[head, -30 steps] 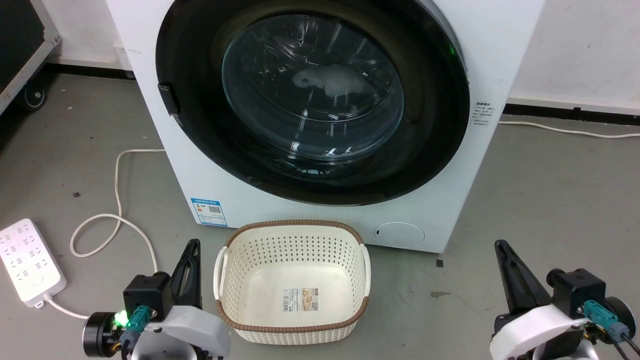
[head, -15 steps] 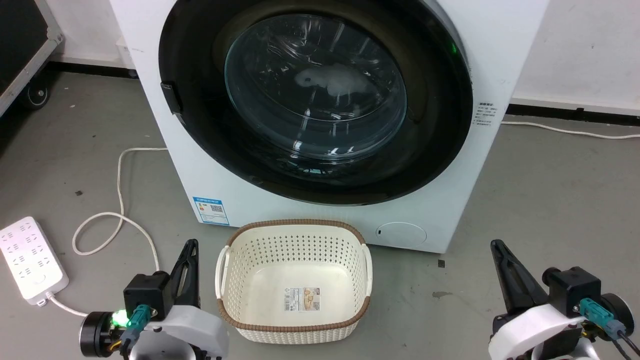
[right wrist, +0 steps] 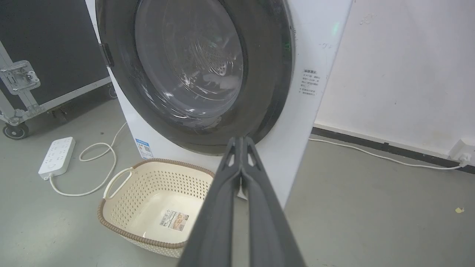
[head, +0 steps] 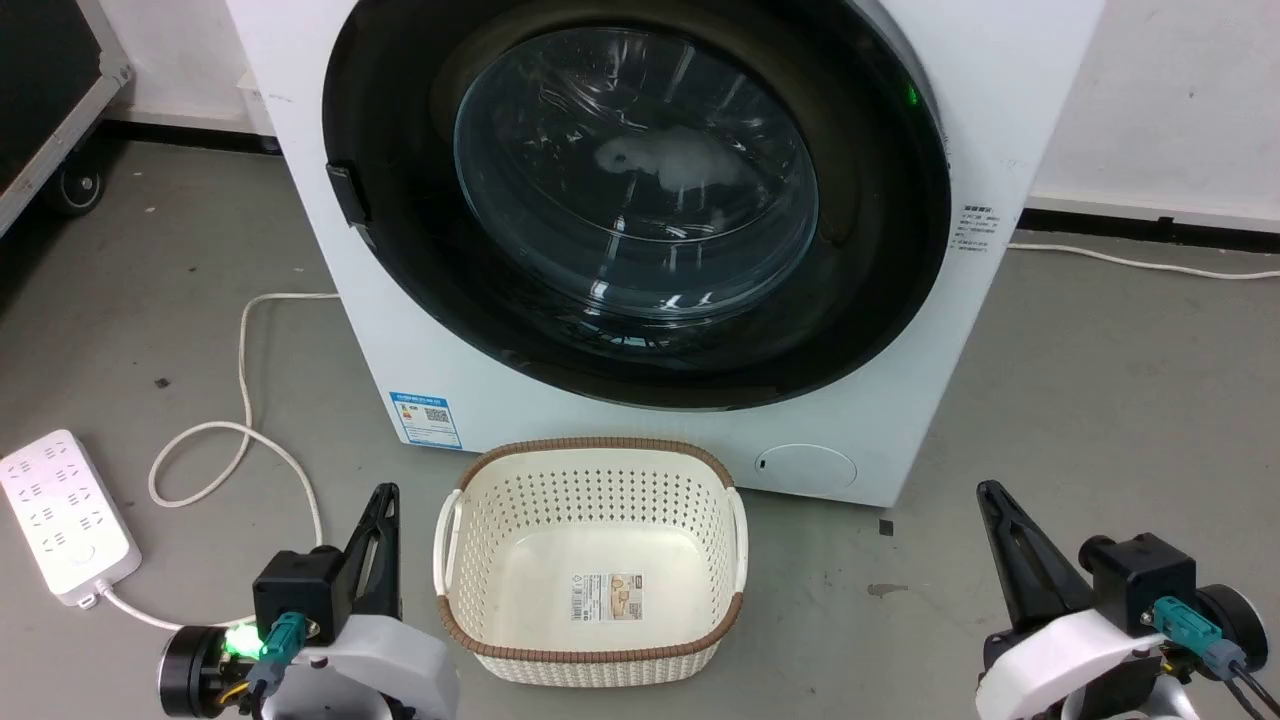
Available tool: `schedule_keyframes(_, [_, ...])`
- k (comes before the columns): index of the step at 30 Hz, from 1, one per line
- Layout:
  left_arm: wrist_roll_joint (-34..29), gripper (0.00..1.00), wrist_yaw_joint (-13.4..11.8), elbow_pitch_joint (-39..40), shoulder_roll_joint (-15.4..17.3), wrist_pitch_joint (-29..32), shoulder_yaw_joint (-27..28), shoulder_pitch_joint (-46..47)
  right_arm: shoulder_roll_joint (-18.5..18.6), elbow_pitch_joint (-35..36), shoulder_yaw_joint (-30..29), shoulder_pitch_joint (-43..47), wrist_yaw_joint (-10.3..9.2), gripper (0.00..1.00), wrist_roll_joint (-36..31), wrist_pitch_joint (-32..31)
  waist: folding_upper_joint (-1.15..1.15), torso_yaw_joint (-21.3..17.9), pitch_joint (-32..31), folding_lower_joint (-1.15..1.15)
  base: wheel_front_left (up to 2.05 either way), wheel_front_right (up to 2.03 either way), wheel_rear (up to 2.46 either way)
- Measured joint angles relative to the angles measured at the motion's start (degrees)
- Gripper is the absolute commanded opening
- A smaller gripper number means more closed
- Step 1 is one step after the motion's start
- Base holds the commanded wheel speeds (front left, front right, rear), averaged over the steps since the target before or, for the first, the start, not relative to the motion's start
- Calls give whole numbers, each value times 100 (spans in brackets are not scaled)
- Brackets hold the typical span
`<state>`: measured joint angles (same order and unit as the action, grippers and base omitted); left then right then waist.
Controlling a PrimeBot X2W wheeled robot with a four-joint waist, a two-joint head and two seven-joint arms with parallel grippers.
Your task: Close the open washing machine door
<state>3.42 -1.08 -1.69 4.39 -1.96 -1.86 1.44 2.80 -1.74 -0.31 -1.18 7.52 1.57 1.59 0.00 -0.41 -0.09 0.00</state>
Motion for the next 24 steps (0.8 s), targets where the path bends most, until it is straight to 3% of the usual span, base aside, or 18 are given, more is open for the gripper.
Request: schedule_keyframes(24, [-326, 0, 83, 140, -145, 194, 171, -62, 0, 140, 32, 13, 0, 0, -113, -155, 0, 41, 9, 0, 0, 0, 0])
